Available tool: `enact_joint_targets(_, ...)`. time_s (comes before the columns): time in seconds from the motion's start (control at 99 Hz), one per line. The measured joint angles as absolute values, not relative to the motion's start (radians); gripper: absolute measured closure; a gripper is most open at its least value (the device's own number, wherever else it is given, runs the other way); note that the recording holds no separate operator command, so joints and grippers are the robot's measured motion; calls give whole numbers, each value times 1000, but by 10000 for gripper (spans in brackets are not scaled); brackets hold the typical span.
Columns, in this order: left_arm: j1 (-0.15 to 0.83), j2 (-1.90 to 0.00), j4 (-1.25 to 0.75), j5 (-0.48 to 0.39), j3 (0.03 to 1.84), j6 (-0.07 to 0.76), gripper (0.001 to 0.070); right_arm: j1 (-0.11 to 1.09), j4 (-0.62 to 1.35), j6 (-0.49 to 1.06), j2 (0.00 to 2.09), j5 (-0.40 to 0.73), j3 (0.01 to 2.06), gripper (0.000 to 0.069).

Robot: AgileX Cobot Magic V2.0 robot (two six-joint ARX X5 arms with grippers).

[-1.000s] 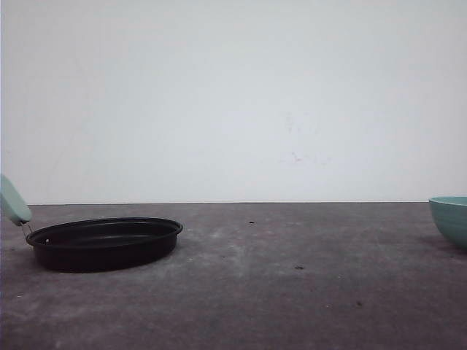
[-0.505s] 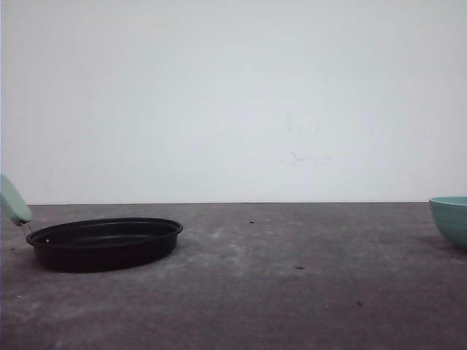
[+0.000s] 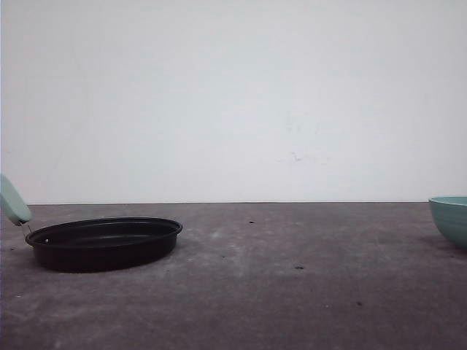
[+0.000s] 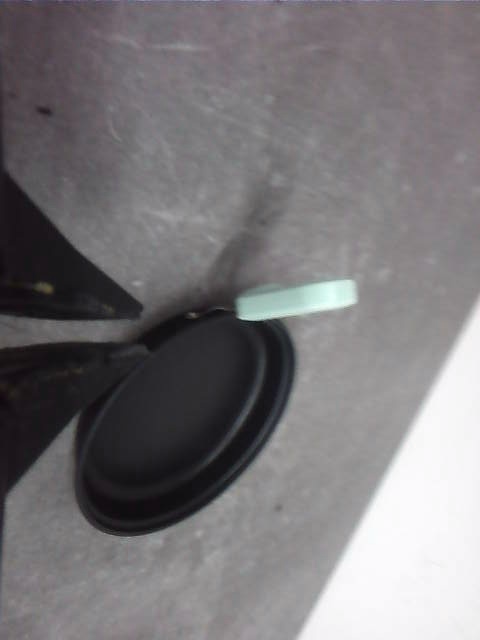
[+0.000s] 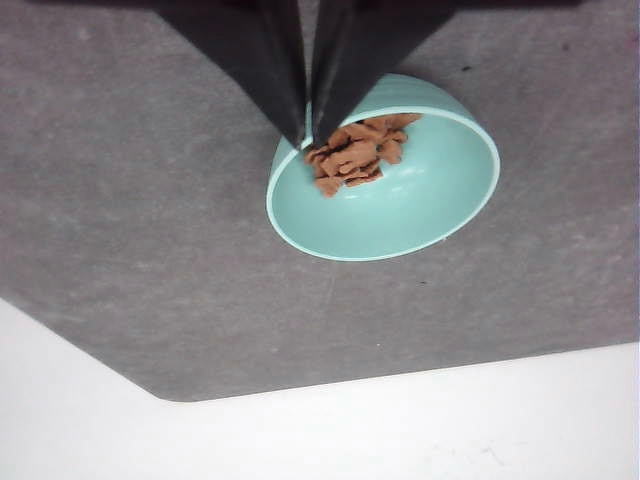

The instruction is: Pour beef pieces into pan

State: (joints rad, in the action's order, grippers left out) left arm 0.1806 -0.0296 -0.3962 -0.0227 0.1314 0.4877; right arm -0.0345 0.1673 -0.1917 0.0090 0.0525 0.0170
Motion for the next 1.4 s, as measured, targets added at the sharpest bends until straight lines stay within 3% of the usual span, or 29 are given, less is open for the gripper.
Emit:
enact_joint_targets(0.222, 181, -156, -395, -2, 272, 479, 696, -35, 168, -271, 9, 27, 18, 685)
enact_joint_targets(0.414, 181, -339, -411, 4, 440, 388, 696, -35, 176, -302, 14, 25, 130, 685)
enact_joint_targets(0.707, 181, -640, -410, 1, 799, 253, 696, -35, 305, -310, 139, -78, 471, 685)
enact_joint_targets(1.0, 184, -782, -435, -52, 1092, 232, 696, -35, 533, -226, 443, -104, 945, 685)
enact_joint_targets(1.212, 184, -781, -441, -53, 1116, 229, 696, -35, 662, -198, 644, -169, 1221, 683)
enact_joint_targets(1.283, 184, -777, -459, -53, 1116, 229, 696, -35, 676, -186, 678, -194, 1253, 615)
enact_joint_targets(1.354, 184, -770, -472, -53, 1116, 229, 679, -35, 683, -185, 698, -213, 1256, 448)
enact_joint_targets(1.404, 184, -767, -474, -55, 1116, 233, 621, -34, 699, -185, 710, -214, 1256, 326)
